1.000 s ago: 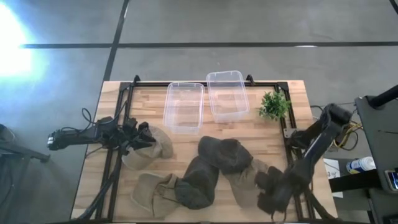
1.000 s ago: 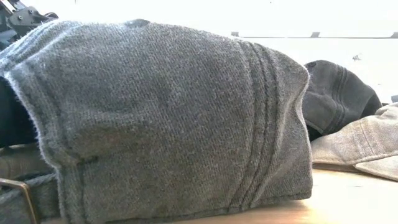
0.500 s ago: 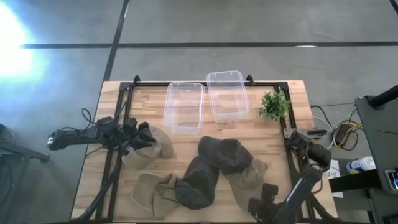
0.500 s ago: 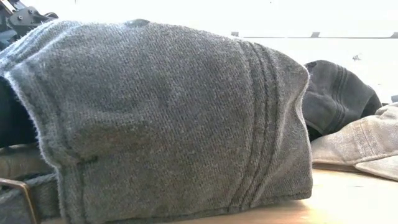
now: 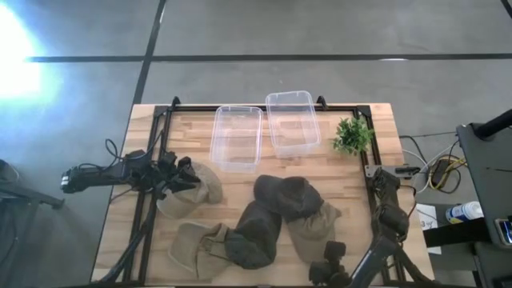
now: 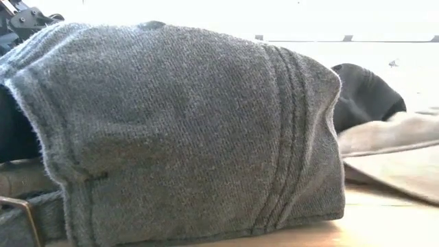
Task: Pick & Place hat
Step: Put the bottom right brown hat into the right transparent bin
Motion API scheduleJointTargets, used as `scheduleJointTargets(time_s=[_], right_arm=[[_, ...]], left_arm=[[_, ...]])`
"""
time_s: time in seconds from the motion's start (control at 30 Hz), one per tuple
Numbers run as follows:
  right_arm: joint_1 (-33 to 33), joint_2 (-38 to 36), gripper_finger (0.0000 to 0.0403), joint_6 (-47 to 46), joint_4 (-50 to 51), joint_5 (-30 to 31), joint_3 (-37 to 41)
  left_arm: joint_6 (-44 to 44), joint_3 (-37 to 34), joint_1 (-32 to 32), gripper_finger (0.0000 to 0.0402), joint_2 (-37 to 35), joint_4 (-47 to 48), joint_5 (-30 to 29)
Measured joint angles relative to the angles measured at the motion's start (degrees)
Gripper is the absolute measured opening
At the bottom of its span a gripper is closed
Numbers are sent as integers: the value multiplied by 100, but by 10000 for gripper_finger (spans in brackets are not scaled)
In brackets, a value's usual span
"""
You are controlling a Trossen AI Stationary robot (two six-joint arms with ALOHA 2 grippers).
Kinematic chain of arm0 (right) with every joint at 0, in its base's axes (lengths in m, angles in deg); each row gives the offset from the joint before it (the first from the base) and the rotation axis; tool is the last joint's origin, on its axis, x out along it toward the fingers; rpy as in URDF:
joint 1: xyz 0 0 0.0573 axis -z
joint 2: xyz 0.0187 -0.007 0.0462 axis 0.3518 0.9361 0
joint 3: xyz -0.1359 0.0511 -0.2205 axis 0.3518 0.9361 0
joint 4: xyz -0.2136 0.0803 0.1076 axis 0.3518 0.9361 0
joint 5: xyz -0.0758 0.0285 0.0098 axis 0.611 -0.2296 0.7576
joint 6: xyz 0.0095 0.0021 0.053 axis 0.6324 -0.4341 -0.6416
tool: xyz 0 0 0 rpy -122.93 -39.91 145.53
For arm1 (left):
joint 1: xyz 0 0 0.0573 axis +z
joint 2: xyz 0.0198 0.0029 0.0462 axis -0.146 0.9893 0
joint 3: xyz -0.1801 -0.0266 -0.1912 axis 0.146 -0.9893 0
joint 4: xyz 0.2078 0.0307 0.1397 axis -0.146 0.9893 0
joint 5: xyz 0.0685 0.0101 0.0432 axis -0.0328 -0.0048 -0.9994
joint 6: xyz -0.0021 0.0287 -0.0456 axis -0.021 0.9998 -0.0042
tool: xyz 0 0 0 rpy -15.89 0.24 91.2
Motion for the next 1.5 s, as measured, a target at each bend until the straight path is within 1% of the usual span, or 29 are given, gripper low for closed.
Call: scheduleJointTargets(time_s=[0.07,0.17,0.27,0.4,0.57,0.7,0.87,0.97,1.03,1.23,1.3,1.37,1.5], right_arm=[[54,174,203,2,264,197,-187],[153,228,203,-26,246,370,-283],[258,213,203,-365,207,628,-392],[422,137,203,-354,198,1348,-392],[682,125,203,183,197,2213,-310],[956,125,203,349,187,2325,-55],[1145,125,199,173,194,2306,212],[1206,125,180,23,194,2226,304],[1241,125,155,-77,201,2091,338],[1275,46,54,-336,327,1918,170],[1300,-54,27,-513,360,1897,56],[1330,-199,18,-809,343,1860,-69],[1344,-681,17,-1404,216,1850,-185]], left_arm=[[1,0,1,140,0,-1,0],[1,0,-1,140,0,0,0],[1,0,-1,140,0,0,0],[-1,0,1,140,0,0,0],[1,0,1,140,0,0,0],[0,0,0,140,0,0,0],[-1,0,-1,140,0,0,0],[1,0,0,140,0,0,0],[1,0,-1,140,0,0,0],[0,0,0,140,0,0,0],[1,0,-1,140,0,0,0],[-1,0,-1,140,0,0,1],[0,0,0,140,0,0,0]])
